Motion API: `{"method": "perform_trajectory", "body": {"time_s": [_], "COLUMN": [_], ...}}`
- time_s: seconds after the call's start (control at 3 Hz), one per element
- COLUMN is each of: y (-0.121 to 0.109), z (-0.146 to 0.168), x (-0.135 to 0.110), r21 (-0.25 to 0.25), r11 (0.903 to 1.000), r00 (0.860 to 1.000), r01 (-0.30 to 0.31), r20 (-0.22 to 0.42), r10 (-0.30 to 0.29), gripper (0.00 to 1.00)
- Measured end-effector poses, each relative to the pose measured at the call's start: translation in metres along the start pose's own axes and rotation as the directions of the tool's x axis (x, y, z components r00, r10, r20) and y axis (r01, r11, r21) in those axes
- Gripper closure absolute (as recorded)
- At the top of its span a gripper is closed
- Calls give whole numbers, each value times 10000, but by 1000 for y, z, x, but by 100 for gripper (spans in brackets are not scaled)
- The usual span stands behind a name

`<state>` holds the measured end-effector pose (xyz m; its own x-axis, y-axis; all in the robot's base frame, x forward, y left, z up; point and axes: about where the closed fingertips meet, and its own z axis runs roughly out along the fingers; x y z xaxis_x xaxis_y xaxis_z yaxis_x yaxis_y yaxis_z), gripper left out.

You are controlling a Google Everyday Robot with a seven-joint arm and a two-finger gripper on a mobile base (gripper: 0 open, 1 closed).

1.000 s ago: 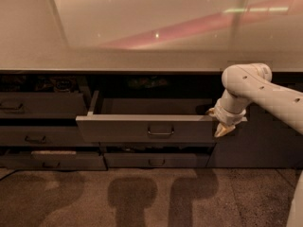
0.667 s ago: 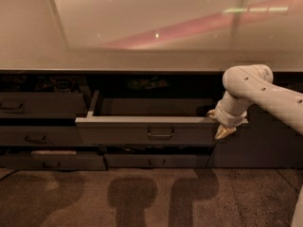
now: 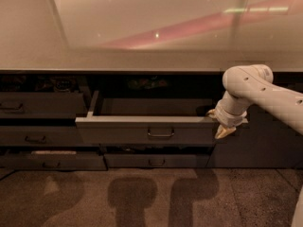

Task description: Open top drawer

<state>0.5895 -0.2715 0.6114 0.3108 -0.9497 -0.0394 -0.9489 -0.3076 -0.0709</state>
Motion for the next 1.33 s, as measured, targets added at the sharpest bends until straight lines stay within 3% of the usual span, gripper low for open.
{"method": "perform_trajectory", "body": {"time_s": [1.0, 1.33], "y": [0, 0], "z": [0, 0], "x": [0, 0], "r21": [-1, -2], "r11": [10000, 10000], "r00": [10000, 10000], "r01": [0, 0], "r20": [1, 1], "r10": [0, 0], "gripper": [11, 0]}}
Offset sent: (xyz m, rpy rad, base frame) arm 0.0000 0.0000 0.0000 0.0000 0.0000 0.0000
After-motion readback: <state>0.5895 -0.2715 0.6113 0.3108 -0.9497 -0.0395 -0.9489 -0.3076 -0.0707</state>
